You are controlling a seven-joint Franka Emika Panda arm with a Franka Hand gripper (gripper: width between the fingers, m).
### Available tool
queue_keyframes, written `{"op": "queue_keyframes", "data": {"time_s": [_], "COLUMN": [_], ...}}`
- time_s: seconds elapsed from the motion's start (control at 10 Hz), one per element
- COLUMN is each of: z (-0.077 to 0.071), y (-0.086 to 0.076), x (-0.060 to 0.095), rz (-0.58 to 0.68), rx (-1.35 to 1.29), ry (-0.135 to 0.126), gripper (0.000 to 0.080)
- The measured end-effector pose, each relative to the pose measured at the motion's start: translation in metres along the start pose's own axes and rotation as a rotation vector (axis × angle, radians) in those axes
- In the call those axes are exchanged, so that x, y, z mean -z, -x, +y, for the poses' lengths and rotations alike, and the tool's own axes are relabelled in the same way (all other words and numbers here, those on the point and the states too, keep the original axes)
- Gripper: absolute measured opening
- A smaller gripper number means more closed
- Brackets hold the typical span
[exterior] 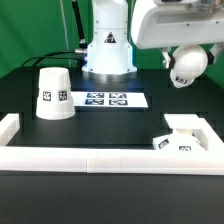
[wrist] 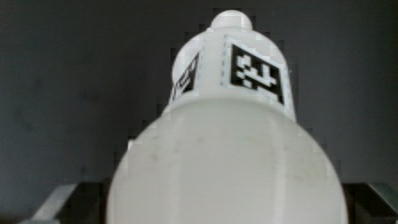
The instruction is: Assemble lamp
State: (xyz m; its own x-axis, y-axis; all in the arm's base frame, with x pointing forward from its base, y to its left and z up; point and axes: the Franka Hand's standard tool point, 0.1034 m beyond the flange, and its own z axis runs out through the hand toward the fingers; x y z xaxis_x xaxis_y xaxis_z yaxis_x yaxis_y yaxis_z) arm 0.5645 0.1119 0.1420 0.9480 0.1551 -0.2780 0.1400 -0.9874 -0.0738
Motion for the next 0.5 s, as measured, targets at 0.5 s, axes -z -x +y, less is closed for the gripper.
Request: {"op": "queue_keyframes", "data": {"time_s": [0.5], "z": [0.013], "y": [-0.021], "x": [0.021], "rz": [0.330], "rx": [0.063], "ry": [0.034], "gripper": [0.0579]}}
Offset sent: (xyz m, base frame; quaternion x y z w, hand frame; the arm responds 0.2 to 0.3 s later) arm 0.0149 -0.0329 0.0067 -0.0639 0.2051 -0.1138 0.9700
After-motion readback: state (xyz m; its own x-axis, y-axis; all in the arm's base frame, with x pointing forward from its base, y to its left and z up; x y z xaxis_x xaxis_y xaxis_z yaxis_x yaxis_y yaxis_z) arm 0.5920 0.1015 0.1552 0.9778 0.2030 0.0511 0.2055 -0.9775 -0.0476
